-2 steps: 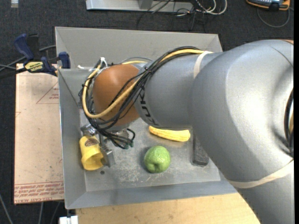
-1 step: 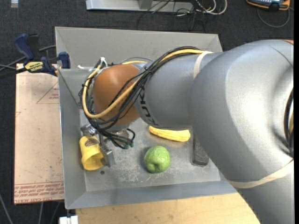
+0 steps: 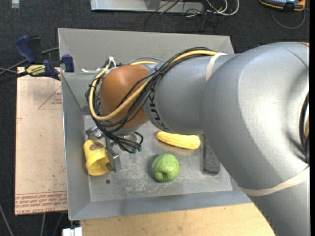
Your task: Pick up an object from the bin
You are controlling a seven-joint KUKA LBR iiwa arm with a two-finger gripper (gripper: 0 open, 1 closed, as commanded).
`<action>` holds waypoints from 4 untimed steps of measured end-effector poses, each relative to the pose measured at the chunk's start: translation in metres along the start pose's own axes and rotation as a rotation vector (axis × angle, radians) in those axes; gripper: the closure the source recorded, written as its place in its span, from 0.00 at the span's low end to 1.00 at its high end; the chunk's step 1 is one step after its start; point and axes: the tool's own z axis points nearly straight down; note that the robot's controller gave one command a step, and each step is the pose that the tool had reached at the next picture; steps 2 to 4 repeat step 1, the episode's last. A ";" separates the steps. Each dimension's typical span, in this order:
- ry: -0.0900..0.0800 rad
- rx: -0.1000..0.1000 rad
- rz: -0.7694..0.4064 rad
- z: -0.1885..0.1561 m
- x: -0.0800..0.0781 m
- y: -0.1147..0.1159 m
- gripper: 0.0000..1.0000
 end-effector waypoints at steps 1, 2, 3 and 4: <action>0.000 0.000 0.000 0.000 0.000 0.000 1.00; 0.000 0.000 0.000 0.000 0.000 0.000 1.00; 0.000 0.000 0.000 0.000 0.000 0.000 1.00; 0.000 0.000 0.000 0.000 0.000 0.000 1.00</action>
Offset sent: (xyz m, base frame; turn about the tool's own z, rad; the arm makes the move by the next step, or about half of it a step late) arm 0.0489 -0.0057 -0.0065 0.0520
